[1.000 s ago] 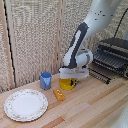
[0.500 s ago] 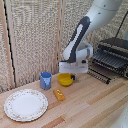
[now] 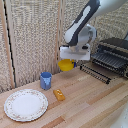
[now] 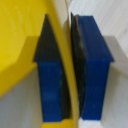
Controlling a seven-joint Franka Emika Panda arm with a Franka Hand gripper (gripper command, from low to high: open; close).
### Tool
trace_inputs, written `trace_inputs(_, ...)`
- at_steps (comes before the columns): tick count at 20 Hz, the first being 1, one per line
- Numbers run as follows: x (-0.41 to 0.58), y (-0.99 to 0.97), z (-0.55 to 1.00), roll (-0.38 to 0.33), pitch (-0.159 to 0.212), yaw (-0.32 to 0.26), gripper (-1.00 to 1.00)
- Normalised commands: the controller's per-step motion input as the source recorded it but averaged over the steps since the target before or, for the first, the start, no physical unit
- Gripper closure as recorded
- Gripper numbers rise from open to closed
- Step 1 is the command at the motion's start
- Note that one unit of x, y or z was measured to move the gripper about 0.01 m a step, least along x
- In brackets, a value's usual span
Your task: Please reach out your grabber to the yellow dish. Tenderly grip the yellow dish using your grabber. Set the yellow dish on the baking sheet. Posit your grabber on the rim of the baking sheet carrying the yellow dish. Mindfully slide the baking sheet with the yellow dish into the oven. Let go of your grabber's hold on the baking sheet's edge when it is entirely in the oven.
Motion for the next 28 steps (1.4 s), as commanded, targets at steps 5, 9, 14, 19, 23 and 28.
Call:
trace_inputs(5,0.287,-0.09,0.70,-0.084,0.012,-0.298,1.00)
trace_inputs(9,0.069,-0.50,0.65,0.001,0.054,-0.238,1.00)
trace_inputs(14,-0.001,-0.72,0.52,0.009,0.061,-0.167,1.00)
trace_inputs(19,-0.010,-0.72,0.36,0.003,0.025,-0.171,1.00)
trace_inputs(23,-0.002,-0.69,0.15,0.000,-0.001,-0.189,1.00)
trace_inputs(28,-0.001,-0.67,0.11,0.000,-0.002,-0.196,1.00)
